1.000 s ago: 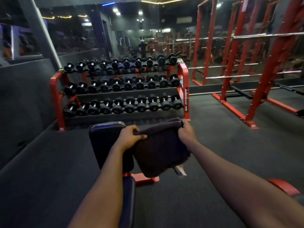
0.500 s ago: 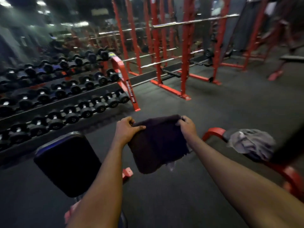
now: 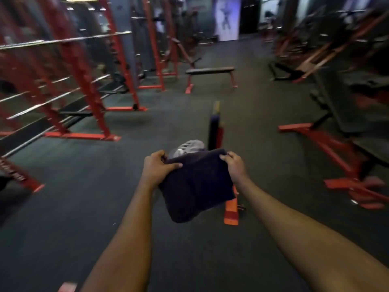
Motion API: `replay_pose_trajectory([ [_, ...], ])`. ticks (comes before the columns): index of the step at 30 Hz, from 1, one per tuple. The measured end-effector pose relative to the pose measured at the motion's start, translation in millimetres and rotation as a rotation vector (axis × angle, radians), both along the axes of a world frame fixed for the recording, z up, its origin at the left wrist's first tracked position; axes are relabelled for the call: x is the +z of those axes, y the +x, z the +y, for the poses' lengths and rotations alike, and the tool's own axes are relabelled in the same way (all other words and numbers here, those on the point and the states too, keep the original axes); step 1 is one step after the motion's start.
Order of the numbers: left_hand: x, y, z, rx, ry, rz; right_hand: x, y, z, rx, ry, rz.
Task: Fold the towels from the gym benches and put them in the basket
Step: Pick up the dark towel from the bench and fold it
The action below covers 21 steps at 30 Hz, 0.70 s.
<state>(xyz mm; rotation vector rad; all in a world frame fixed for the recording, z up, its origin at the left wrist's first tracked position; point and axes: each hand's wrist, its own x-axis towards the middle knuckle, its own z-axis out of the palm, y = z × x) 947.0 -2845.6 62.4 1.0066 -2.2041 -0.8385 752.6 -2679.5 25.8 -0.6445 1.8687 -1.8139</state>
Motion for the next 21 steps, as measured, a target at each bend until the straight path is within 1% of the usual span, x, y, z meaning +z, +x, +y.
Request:
replay_pose_trajectory([
  [5,-5.7,-119.9,106.3,-0.281,-0.011,-0.011,-8.8,-69.6,148.6,-0.272,-0.021,-0.032],
  [6,-7.2,-133.5,119.5,-0.315,-0.003,-0.007,-9.8,-75.4,167.1,-0.294,-0.011,-0.036],
  [10,-18.6,-218.2,237.7,-0.514,0.01,-0.04,-25.2,-116.9,311.5,-0.522,0.005,-0.034],
  [12,-22.9,-255.3,306.1,-0.625,0.03,-0.051,-39.1,-134.0,388.8,-0.627,0.011,-0.073],
  [15,-30.1,-295.1,381.4,-0.765,0.016,-0.07,-48.9,-141.0,472.8,-0.742,0.023,-0.104],
  [21,-59.4,-387.4,556.8,-1.095,0.026,-0.107,-86.7,-152.8,647.0,-1.064,-0.012,-0.187],
])
